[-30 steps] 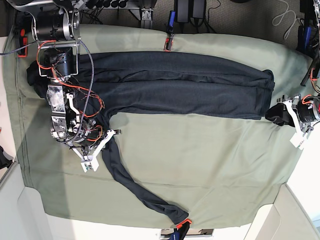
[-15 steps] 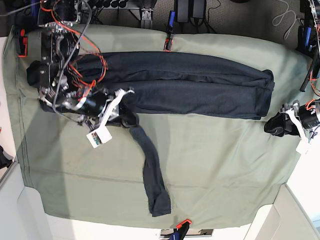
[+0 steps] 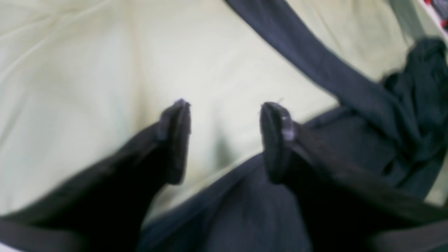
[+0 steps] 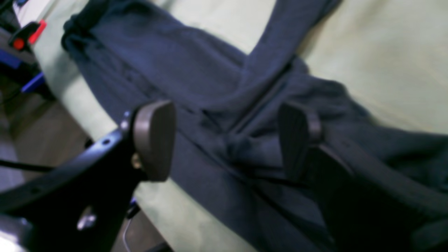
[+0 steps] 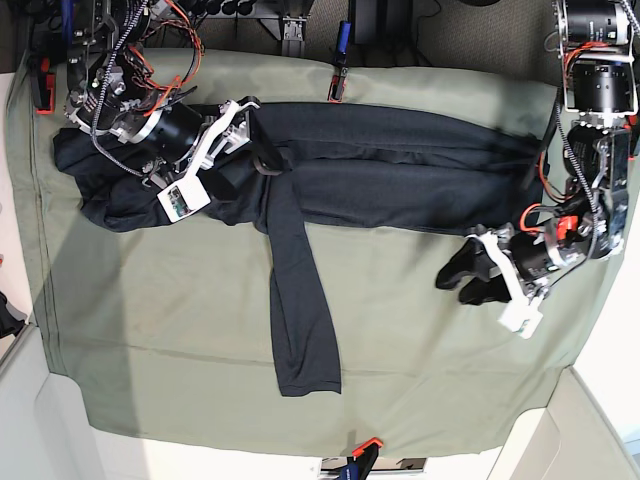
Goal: Fold the T-shirt properly
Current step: 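Reach the left gripper to the sleeve end and pull it inward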
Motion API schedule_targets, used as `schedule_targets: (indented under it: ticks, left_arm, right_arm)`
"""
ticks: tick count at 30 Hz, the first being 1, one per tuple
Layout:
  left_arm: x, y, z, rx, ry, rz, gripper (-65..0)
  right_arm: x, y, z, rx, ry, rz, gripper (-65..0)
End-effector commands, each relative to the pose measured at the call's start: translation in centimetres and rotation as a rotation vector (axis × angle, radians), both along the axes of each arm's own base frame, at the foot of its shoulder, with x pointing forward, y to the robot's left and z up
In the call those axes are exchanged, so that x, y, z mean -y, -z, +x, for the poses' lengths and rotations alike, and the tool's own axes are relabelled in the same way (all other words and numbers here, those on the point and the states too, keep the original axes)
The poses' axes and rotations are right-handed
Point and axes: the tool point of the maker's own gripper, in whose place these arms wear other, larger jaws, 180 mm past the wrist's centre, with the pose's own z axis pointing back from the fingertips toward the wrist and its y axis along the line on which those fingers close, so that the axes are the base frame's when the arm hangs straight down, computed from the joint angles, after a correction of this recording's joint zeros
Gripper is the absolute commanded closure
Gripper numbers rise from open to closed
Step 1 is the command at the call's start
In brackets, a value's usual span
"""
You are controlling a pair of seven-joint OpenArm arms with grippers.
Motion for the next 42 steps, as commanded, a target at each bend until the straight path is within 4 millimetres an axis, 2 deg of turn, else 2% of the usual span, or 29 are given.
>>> schedule_targets:
  ticks: [1,4,6,9,12,14,17,23,26,27,28,31,34,37,39,42]
  left_arm:
    - [1.4,-2.2,1.9,0.073,0.023,-0.040,-39.3]
    - [6.1,-1.0,4.1,0.062,0.074,-0.070,-39.2]
    - [8.5,0.2,5.5,0.050,0.090,-0.067,-39.2]
    - [10.6,2.4,7.3,-0.003,0.053,-0.066,-39.2]
    - [12.3,4.7,7.8,-0.076,0.028,-0.054,-39.2]
    - [12.7,6.1,8.1,-0.109,-0.013,-0.028,-39.2]
    - [13.8,7.3,7.9,-0.143,-0.048,-0.039,-39.2]
    - [18.0,7.7,6.8,-0.177,0.015,-0.040,-39.1]
    - [19.5,7.7,6.6,-0.175,0.040,-0.030,-37.8]
    - [19.7,7.5,6.7,-0.168,0.043,-0.031,-34.4]
    - [19.9,7.4,6.7,-0.165,0.044,-0.034,-28.4]
    - [19.6,7.2,7.1,-0.156,0.044,-0.019,-1.7]
    - [17.9,6.7,7.8,-0.143,0.047,0.029,0.0]
    - [15.2,4.9,8.4,-0.114,0.055,0.067,0.0]
    - [14.2,3.5,7.7,-0.120,0.108,0.052,0.0]
    - [13.3,1.7,5.6,-0.139,0.189,-0.010,0.0]
  right_arm:
    - [0.5,-1.7,1.0,0.062,0.025,0.024,-44.9]
    - [3.5,-2.2,2.0,0.083,0.114,0.000,-44.9]
    - [6.0,-2.4,2.5,0.092,0.184,-0.019,-44.9]
    - [9.5,-2.5,2.8,0.084,0.284,-0.039,-44.9]
    - [12.1,-2.6,2.5,0.076,0.360,-0.041,-44.9]
    - [13.4,-2.5,2.2,0.070,0.397,-0.049,-44.9]
    - [14.4,-2.4,1.4,0.057,0.429,-0.029,-44.9]
    - [14.7,-2.3,1.1,0.051,0.439,-0.019,-44.9]
    - [14.7,-2.3,1.1,0.049,0.438,-0.020,-44.9]
    - [14.7,-2.3,1.1,0.049,0.438,-0.020,-44.9]
    - [14.7,-2.3,1.1,0.049,0.438,-0.020,-44.9]
    - [14.7,-2.3,1.1,0.049,0.438,-0.020,-44.9]
    - [14.7,-2.3,1.1,0.050,0.438,-0.020,-44.9]
    - [14.7,-2.3,1.1,0.049,0.438,-0.020,-44.9]
    - [14.7,-2.3,1.1,0.050,0.438,-0.020,-44.9]
    - [14.7,-2.4,1.2,0.059,0.441,-0.016,-44.9]
